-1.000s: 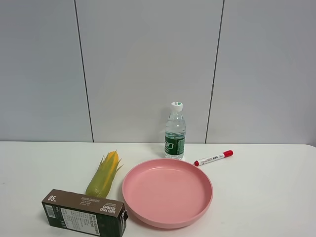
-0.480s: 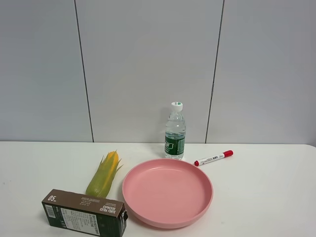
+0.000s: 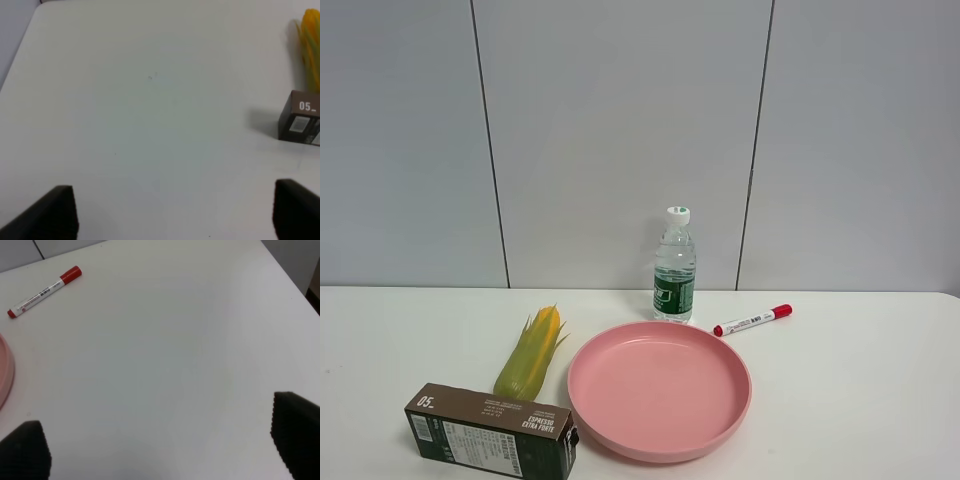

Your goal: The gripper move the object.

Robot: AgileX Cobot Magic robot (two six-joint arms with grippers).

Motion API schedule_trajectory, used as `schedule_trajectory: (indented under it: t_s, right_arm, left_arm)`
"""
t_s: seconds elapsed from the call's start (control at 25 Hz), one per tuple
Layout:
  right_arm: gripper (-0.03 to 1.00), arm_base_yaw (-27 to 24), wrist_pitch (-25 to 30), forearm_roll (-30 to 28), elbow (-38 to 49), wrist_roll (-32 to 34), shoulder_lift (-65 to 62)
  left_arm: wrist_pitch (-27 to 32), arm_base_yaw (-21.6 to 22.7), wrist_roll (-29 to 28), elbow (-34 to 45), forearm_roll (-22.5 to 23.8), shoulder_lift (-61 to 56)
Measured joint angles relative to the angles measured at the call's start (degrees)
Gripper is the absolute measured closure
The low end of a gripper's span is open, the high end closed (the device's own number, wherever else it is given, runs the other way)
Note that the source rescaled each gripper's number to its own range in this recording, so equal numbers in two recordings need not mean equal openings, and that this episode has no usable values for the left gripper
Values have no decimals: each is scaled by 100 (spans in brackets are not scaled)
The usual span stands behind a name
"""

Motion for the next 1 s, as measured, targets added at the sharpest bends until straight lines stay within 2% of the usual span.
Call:
schedule_trajectory:
  t_s: [1.0]
  right_arm:
    - [-3,0,0,0,0,0,0]
  left_arm:
    - [0,0,0,0,0,0]
